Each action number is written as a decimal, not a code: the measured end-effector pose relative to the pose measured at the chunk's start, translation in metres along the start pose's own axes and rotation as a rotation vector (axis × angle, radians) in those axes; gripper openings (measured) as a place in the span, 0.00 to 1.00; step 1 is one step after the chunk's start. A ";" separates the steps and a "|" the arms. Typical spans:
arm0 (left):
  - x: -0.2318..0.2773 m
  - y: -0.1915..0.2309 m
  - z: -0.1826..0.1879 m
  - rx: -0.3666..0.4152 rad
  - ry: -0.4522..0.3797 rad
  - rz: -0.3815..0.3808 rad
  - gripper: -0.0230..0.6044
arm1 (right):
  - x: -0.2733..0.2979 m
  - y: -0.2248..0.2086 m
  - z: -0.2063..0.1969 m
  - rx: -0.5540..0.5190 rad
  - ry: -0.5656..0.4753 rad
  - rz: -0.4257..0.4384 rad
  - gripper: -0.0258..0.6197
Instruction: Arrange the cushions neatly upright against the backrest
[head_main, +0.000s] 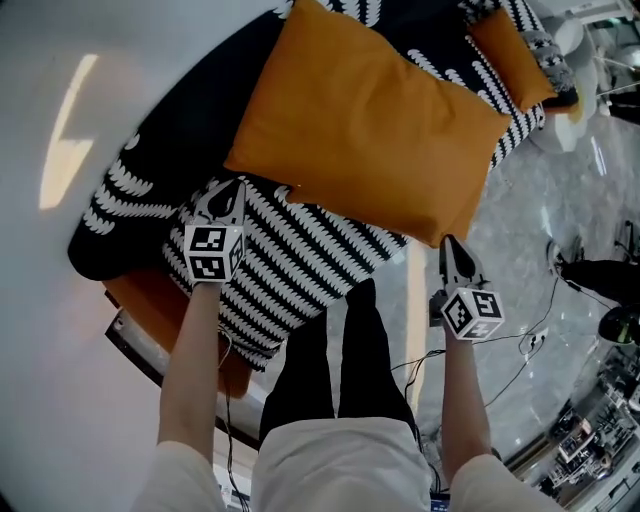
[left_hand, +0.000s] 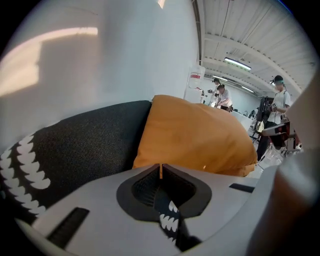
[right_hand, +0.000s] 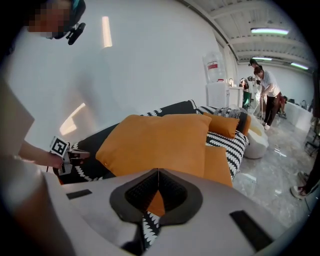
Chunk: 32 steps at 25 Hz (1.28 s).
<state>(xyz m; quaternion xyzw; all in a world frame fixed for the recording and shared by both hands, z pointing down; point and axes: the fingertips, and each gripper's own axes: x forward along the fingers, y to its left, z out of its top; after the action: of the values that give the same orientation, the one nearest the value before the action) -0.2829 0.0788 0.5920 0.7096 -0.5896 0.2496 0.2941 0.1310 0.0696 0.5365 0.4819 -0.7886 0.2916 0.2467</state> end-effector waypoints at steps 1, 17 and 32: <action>0.003 0.004 -0.001 0.004 0.005 0.001 0.07 | 0.000 -0.004 -0.002 -0.006 0.002 -0.012 0.08; 0.050 0.038 -0.010 0.233 0.154 -0.047 0.47 | 0.011 -0.028 -0.033 -0.094 0.066 -0.034 0.43; 0.090 0.010 -0.019 0.416 0.186 -0.143 0.35 | 0.075 -0.070 -0.114 -0.263 0.273 -0.039 0.58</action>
<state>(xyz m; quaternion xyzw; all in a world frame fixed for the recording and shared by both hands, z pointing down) -0.2763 0.0284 0.6697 0.7688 -0.4442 0.4084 0.2116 0.1760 0.0774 0.6833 0.4168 -0.7695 0.2438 0.4180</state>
